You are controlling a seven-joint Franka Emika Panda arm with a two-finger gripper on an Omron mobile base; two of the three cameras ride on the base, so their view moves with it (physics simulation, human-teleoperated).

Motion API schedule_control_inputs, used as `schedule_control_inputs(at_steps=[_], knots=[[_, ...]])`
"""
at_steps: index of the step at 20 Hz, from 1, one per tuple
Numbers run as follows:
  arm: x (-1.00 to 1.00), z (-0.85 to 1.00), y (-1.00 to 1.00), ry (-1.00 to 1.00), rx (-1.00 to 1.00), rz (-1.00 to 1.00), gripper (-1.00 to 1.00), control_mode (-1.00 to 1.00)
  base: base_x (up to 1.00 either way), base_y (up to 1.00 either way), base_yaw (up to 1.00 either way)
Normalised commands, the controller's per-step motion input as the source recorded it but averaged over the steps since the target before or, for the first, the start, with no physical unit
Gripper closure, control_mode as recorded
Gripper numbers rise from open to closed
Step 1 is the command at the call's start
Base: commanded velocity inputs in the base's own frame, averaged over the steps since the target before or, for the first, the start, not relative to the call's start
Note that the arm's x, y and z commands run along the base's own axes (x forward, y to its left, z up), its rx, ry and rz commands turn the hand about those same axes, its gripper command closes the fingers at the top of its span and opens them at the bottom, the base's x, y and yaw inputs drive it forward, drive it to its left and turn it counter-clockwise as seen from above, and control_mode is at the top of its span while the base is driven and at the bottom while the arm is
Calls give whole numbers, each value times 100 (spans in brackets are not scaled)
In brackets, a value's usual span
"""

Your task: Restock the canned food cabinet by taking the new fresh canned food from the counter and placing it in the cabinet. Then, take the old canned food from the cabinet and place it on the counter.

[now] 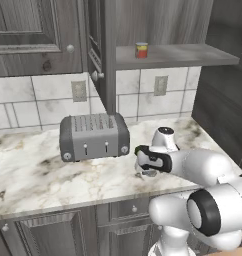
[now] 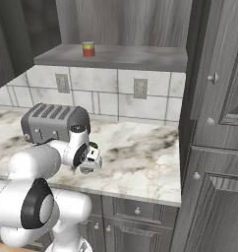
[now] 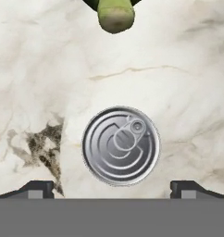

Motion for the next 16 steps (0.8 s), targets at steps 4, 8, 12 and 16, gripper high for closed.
schedule_control_inputs(at_steps=[4,8,12,16], knots=[[0,-19,0,1,-3,0,-100,-100,0,0,0],[0,-29,0,4,-4,0,-100,-100,0,0,0],[0,-17,0,1,-2,0,-100,-100,0,0,0],[5,-12,0,0,-3,0,-100,-100,0,0,0]])
